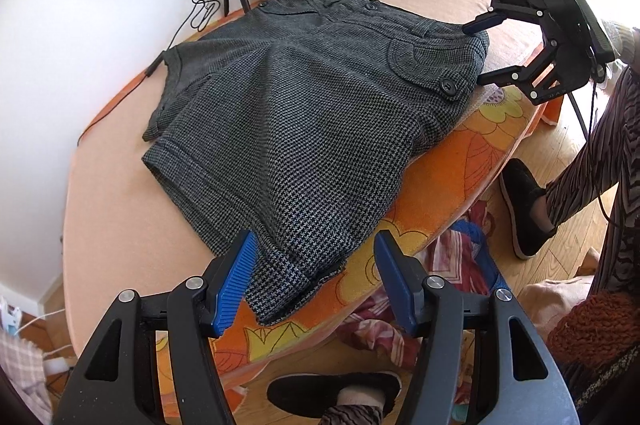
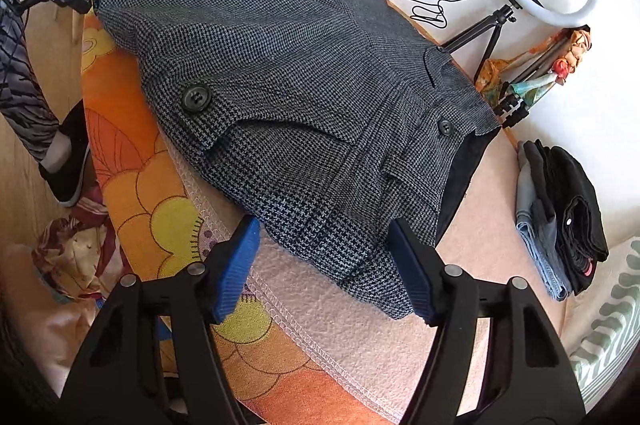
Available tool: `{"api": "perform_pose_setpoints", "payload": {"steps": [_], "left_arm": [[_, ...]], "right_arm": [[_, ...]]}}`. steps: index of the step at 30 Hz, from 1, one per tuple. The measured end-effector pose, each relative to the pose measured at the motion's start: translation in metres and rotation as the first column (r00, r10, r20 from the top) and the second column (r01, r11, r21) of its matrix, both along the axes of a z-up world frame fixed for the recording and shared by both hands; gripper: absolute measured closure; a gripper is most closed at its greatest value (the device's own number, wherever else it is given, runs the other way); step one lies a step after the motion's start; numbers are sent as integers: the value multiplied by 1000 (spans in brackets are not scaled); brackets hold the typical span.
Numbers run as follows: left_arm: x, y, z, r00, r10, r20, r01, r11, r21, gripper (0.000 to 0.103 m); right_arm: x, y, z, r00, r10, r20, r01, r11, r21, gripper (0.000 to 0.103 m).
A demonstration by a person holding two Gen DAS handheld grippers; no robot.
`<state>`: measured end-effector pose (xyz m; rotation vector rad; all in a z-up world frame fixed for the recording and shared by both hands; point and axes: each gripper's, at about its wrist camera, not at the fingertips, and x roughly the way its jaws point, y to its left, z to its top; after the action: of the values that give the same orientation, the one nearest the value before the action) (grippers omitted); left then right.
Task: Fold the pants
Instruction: 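Grasp the shorts' leg hem with the left tool while the right tool grasps the other hem, then lift the held hems and fold them over onto the waistband with both tools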
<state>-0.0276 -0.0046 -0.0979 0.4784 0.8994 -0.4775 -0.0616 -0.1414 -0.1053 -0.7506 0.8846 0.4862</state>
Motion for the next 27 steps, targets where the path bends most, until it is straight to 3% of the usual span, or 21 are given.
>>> {"api": "perform_pose_setpoints", "payload": {"steps": [2, 4, 7, 11, 19, 22, 24, 25, 27], "left_arm": [[0, 0, 0, 1000, 3, 4, -3, 1000, 1, 42], [-1, -1, -1, 1000, 2, 11, -2, 1000, 11, 42], [-3, -2, 0, 999, 4, 36, -5, 999, 32, 40], [-8, -6, 1, 997, -2, 75, -1, 999, 47, 32], [-16, -26, -11, 988, -84, 131, 63, 986, 155, 32], [-9, -26, -21, 986, -76, 149, 42, 975, 218, 32], [-2, -20, -23, 989, -46, 141, 16, 978, 206, 32], [1, -16, -22, 990, -28, 136, 2, 982, 188, 32], [6, -10, -21, 993, -1, 118, -18, 988, 156, 51]], "right_arm": [[1, 2, 1, 1000, 5, 5, -5, 1000, -7, 51], [4, 3, 5, 1000, 3, -18, -3, 1000, 21, 76], [8, 3, 14, 1000, -20, 13, 20, 999, 31, 85], [20, -2, 38, 997, -71, 34, 66, 992, 109, 86], [40, -1, 61, 991, -120, 64, 108, 980, 166, 87], [42, -1, 65, 990, -125, 64, 111, 976, 186, 87], [42, -2, 66, 990, -128, 64, 114, 975, 193, 87], [42, -3, 66, 989, -130, 63, 116, 974, 194, 87], [41, -3, 64, 990, -130, 58, 117, 974, 193, 87]]}}
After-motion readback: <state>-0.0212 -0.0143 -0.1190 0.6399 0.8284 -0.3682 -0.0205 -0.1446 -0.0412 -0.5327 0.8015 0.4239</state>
